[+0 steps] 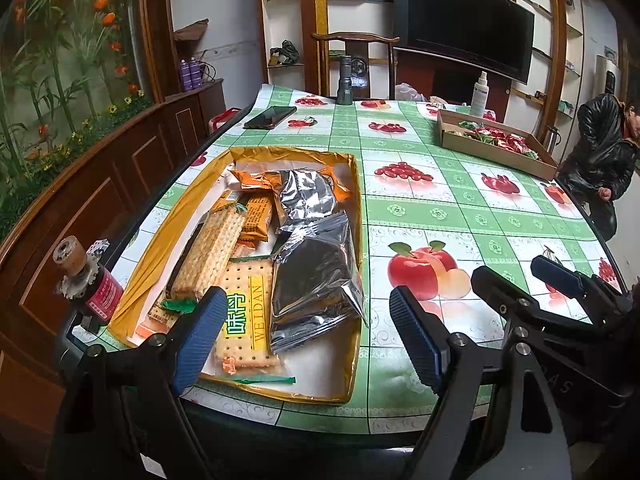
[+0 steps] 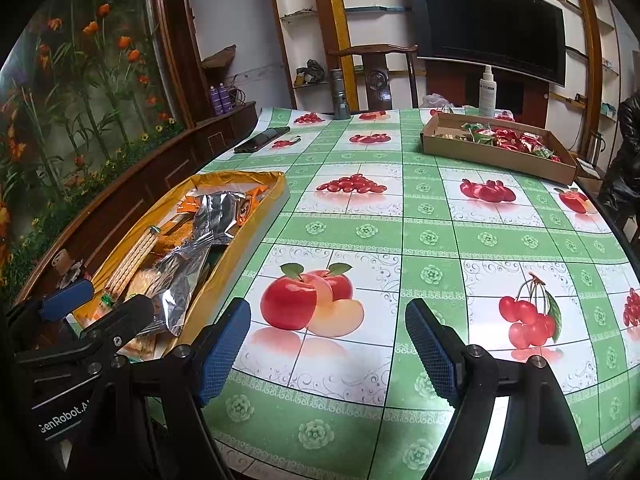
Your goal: Organize snacks
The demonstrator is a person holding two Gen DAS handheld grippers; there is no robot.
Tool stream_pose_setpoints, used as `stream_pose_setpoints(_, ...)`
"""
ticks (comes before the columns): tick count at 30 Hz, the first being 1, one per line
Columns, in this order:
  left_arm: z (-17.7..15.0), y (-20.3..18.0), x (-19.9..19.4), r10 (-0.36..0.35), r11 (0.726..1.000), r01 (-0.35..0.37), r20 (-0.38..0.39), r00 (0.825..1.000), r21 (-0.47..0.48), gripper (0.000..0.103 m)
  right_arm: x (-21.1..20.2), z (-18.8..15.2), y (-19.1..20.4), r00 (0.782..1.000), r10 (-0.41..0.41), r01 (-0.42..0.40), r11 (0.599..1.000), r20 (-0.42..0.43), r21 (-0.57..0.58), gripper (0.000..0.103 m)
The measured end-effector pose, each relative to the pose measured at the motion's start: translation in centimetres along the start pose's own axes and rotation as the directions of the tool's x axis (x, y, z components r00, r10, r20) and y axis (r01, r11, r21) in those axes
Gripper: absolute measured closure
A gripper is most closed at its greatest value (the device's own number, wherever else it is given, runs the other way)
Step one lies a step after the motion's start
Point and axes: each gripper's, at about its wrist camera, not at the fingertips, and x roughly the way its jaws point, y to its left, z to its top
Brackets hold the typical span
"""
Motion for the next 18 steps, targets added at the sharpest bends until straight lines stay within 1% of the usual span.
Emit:
stream_pose_setpoints(6,-0.2,0.1,-0.8,-0.002,1.000,0.003,0.023,1.000,-0.009,0.019,-0.1,0.0,0.2,1.000,-0.002,0.002,1.000,0.000,-0.008,0.020)
stream_pose_setpoints(12,-0.1,0.8,-2.4,0.005,0.999,-0.002,0.093,0.996,-0.033,0.019,-0.8,-0.2,0.7,1.000,-0.002,0.003,1.000,0.013,-0.020,0.020)
stream_pose_setpoints(18,-0.1,1.5,-4.7,0.028,0.999,-0.018,0.188,0.982,-0.050,0.019,-1.7,-0.3,1.3,0.999,0.001,0.001,0.999,0.032,-0.037,0.019)
